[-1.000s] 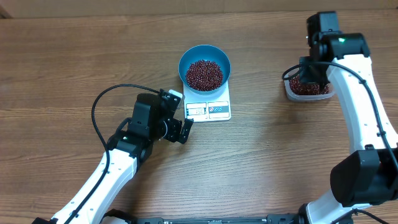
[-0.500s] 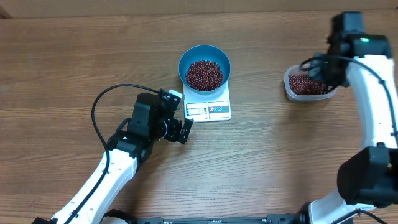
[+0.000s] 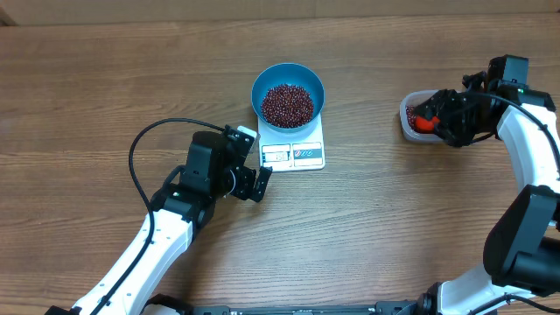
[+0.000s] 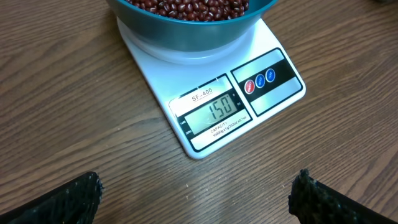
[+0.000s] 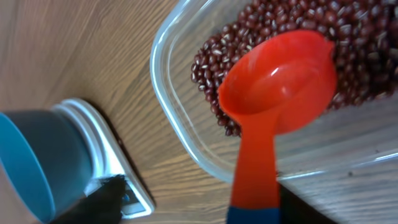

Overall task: Scoop item into bowl and weigh 150g on scale
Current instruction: 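Move the scoop right and lower it into the bean tub, then release the red scoop in the tub and open the right gripper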

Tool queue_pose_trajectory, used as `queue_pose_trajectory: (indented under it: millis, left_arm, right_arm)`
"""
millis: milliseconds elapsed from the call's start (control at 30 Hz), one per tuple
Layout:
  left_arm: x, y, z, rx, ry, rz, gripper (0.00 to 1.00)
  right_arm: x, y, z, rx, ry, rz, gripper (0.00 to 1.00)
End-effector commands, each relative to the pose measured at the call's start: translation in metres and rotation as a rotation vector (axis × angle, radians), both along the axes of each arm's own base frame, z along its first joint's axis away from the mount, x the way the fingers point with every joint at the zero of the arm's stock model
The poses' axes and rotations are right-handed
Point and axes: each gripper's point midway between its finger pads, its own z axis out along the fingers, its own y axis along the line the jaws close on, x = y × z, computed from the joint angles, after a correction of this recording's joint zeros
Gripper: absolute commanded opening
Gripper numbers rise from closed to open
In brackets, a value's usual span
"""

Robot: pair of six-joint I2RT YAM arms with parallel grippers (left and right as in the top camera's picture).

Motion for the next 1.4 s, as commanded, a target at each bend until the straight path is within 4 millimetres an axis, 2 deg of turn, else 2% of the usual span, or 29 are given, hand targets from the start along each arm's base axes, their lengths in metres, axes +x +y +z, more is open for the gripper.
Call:
queue_pose_trajectory:
  millis: [0, 167, 267, 367, 433, 467, 533, 567, 600, 667, 767, 867, 1133, 1200, 1367]
  left_arm:
    - [0.000, 0.000, -0.003, 0.000, 0.008, 0.010, 1.00]
    - [0.000, 0.001, -0.003, 0.001, 0.009, 0.010, 1.00]
    - [0.000, 0.001, -0.003, 0.001, 0.009, 0.010, 1.00]
    - [0.000, 0.000, -0.003, 0.000, 0.008, 0.009, 1.00]
    - [0.000, 0.000, -0.003, 0.001, 0.009, 0.009, 1.00]
    - [0.000, 0.001, -0.003, 0.001, 0.009, 0.010, 1.00]
    - [0.000, 0.001, -0.003, 0.001, 0.009, 0.011, 1.00]
    - [0.000, 0.001, -0.003, 0.001, 0.009, 0.011, 1.00]
    - [0.000, 0.001, -0.003, 0.001, 0.009, 0.011, 1.00]
    - [0.000, 0.001, -0.003, 0.001, 0.009, 0.011, 0.99]
    - [0.000, 0.001, -0.003, 0.001, 0.009, 0.011, 1.00]
    - [0.000, 0.001, -0.003, 0.001, 0.009, 0.011, 1.00]
    - [0.000, 0.001, -0.003, 0.001, 0.009, 0.011, 1.00]
    - [0.000, 0.001, -0.003, 0.001, 0.009, 0.011, 1.00]
    - [0.000, 0.001, -0.003, 0.001, 0.009, 0.011, 1.00]
  right_arm:
    - [-0.005, -0.008, 0.002, 0.013, 0.013, -0.035, 1.00]
    - [-0.027, -0.034, 0.004, 0.033, 0.084, -0.119, 1.00]
    - [-0.045, -0.049, 0.020, 0.023, 0.127, -0.153, 1.00]
    - [-0.056, -0.053, 0.056, -0.033, 0.093, -0.133, 1.00]
    - [-0.059, -0.043, 0.087, -0.060, 0.012, -0.048, 1.00]
    - [-0.065, -0.030, 0.111, -0.093, -0.048, 0.031, 1.00]
    - [-0.078, -0.005, 0.142, -0.122, -0.121, 0.135, 1.00]
    - [-0.092, 0.021, 0.165, -0.111, -0.185, 0.216, 1.00]
    - [-0.100, 0.031, 0.172, -0.102, -0.202, 0.239, 1.00]
    - [-0.128, 0.058, 0.187, -0.081, -0.219, 0.304, 1.00]
    - [-0.151, 0.076, 0.202, -0.090, -0.264, 0.361, 1.00]
    - [-0.157, 0.078, 0.209, -0.100, -0.295, 0.362, 1.00]
    - [-0.155, 0.077, 0.204, -0.093, -0.271, 0.362, 1.00]
    - [-0.153, 0.072, 0.201, -0.124, -0.261, 0.352, 1.00]
    - [-0.122, 0.059, 0.223, -0.303, -0.468, 0.331, 1.00]
